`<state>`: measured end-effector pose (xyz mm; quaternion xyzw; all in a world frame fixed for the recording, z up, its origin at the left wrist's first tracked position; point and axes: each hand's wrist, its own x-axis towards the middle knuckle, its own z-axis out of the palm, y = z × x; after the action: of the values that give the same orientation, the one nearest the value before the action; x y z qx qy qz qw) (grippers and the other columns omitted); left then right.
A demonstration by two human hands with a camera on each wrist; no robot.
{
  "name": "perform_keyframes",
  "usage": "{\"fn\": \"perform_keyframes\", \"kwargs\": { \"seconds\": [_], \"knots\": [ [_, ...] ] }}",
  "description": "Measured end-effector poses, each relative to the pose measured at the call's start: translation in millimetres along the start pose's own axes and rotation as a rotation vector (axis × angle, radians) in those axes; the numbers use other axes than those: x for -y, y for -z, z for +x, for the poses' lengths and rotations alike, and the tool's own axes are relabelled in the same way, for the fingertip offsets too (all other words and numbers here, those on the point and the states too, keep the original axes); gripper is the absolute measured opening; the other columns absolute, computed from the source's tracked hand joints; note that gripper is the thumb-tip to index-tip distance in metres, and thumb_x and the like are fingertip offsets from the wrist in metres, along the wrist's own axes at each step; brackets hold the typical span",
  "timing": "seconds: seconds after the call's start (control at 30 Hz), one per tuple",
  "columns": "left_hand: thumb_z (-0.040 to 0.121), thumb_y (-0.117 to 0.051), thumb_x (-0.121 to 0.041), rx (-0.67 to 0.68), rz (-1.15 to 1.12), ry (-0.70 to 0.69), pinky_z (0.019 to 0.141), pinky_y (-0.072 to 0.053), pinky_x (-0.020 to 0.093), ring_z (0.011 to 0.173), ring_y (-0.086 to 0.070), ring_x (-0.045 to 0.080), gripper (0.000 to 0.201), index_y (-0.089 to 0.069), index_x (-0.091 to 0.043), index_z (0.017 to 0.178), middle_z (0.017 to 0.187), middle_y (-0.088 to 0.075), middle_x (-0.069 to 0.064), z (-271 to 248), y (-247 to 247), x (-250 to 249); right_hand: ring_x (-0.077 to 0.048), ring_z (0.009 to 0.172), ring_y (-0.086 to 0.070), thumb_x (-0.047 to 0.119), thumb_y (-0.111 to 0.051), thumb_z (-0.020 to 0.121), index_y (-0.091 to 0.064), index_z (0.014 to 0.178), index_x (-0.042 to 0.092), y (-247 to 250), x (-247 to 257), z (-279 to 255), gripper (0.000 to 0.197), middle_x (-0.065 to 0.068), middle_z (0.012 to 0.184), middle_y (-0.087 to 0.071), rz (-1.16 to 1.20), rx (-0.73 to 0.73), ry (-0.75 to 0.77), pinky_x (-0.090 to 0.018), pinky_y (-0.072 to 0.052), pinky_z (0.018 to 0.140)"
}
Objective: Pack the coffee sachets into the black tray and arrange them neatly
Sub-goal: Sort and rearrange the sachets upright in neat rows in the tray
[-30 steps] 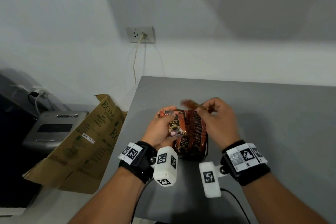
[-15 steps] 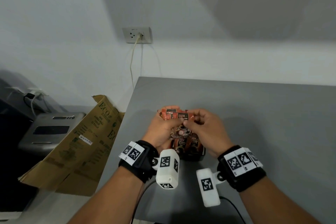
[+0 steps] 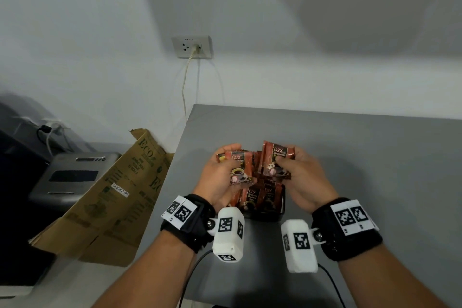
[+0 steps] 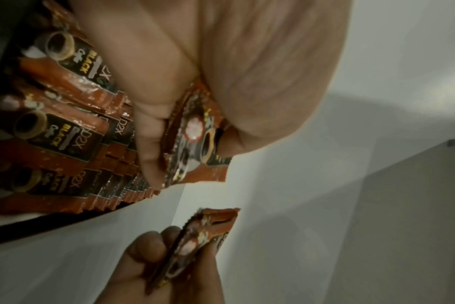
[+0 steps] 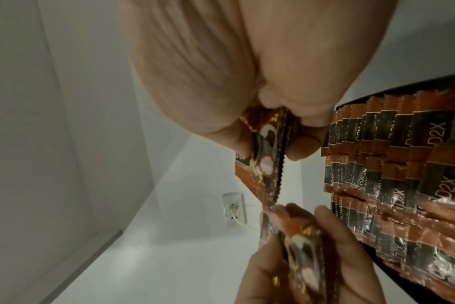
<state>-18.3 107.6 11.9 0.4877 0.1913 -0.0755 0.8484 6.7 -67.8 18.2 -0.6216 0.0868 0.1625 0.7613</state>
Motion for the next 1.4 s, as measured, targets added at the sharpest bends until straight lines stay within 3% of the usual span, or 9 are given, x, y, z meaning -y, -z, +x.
{"fn": "perform_keyframes", "kwargs": {
  "seconds": [0.2, 0.3, 0.47, 0.57, 0.8, 0.9, 1.13, 1.23, 1.4],
  "knots": [
    [0.091, -0.055, 0.011, 0.017, 0.057, -0.015, 0.062, -0.06, 0.04, 0.081, -0.07, 0.025, 0.037, -0.057, -0.01, 0.122, 0.101, -0.07, 0.015, -1, -8, 9, -0.029, 0.094, -0.067, 0.001, -0.053, 0.097, -0.067, 0.118, 0.006, -12, -16, -4, 0.025, -0.021, 0.112, -0.071, -0.002, 0.136, -0.094, -0.046, -0.052, 0.088],
    [0.096, -0.047, -0.012, 0.028, -0.07, 0.062, 0.067, -0.054, 0.041, 0.084, -0.065, 0.031, 0.027, -0.061, -0.007, 0.117, 0.102, -0.067, 0.02, -3, -3, 6, -0.026, 0.086, -0.066, 0.002, -0.052, 0.097, -0.065, 0.118, 0.004, -9, -15, -1, 0.024, -0.018, 0.104, -0.074, 0.043, 0.074, -0.085, -0.039, -0.052, 0.077],
    [0.086, -0.044, -0.026, 0.049, -0.079, 0.024, 0.047, -0.033, 0.025, 0.059, -0.049, 0.018, 0.032, -0.073, -0.013, 0.081, 0.077, -0.06, 0.01, -5, 2, 1, -0.019, 0.067, -0.062, 0.0, -0.049, 0.098, -0.065, 0.101, 0.006, 1, -6, 0, 0.018, -0.01, 0.082, -0.07, 0.212, 0.045, -0.088, -0.032, -0.046, 0.061],
    [0.091, -0.035, -0.02, 0.021, -0.084, -0.001, 0.044, -0.038, 0.02, 0.056, -0.045, 0.014, 0.034, -0.064, -0.008, 0.104, 0.073, -0.056, 0.006, -4, 4, -2, -0.02, 0.065, -0.059, 0.001, -0.047, 0.097, -0.064, 0.109, -0.001, 2, -4, -2, 0.021, -0.015, 0.087, -0.066, 0.309, 0.076, -0.104, -0.032, -0.043, 0.056],
    [0.088, -0.03, -0.019, 0.04, -0.165, -0.012, 0.054, -0.045, 0.025, 0.056, -0.053, 0.014, 0.046, -0.063, 0.0, 0.114, 0.075, -0.058, 0.005, -1, 13, -6, -0.018, 0.063, -0.055, 0.004, -0.048, 0.094, -0.058, 0.121, 0.001, 11, -10, 2, 0.029, -0.016, 0.09, -0.06, 0.317, 0.012, -0.118, -0.031, -0.044, 0.053],
    [0.091, -0.027, 0.005, -0.023, -0.046, -0.033, 0.047, -0.048, 0.023, 0.053, -0.06, 0.014, 0.036, -0.061, -0.001, 0.1, 0.077, -0.056, 0.01, 6, 14, -1, -0.018, 0.064, -0.055, 0.004, -0.048, 0.094, -0.059, 0.118, 0.001, 13, -11, 1, 0.027, -0.015, 0.09, -0.06, 0.294, 0.003, -0.113, -0.03, -0.043, 0.053],
    [0.081, -0.073, 0.004, -0.149, 0.191, -0.162, 0.082, -0.048, 0.048, 0.08, -0.06, 0.028, 0.025, -0.059, -0.016, 0.083, 0.082, -0.061, 0.012, 14, 17, 13, -0.018, 0.068, -0.063, 0.003, -0.054, 0.094, -0.062, 0.117, -0.001, 14, -12, -1, 0.025, -0.013, 0.092, -0.068, 0.291, 0.005, -0.085, -0.027, -0.048, 0.054],
    [0.089, -0.065, 0.006, -0.147, 0.167, -0.145, 0.066, -0.057, 0.039, 0.079, -0.067, 0.028, 0.024, -0.063, -0.013, 0.103, 0.097, -0.068, 0.017, 14, 14, 18, -0.022, 0.076, -0.071, -0.004, -0.059, 0.091, -0.063, 0.11, 0.005, 10, -9, -4, 0.022, -0.012, 0.093, -0.073, 0.274, 0.037, -0.037, -0.029, -0.056, 0.058],
    [0.091, -0.05, 0.013, -0.058, 0.093, -0.086, 0.054, -0.055, 0.032, 0.065, -0.061, 0.022, 0.02, -0.052, -0.007, 0.086, 0.084, -0.059, 0.018, 6, 0, 20, -0.022, 0.08, -0.073, -0.006, -0.066, 0.087, -0.062, 0.106, 0.01, 0, -7, -10, 0.025, -0.01, 0.095, -0.074, 0.139, 0.04, 0.058, -0.03, -0.057, 0.063]
  ]
}}
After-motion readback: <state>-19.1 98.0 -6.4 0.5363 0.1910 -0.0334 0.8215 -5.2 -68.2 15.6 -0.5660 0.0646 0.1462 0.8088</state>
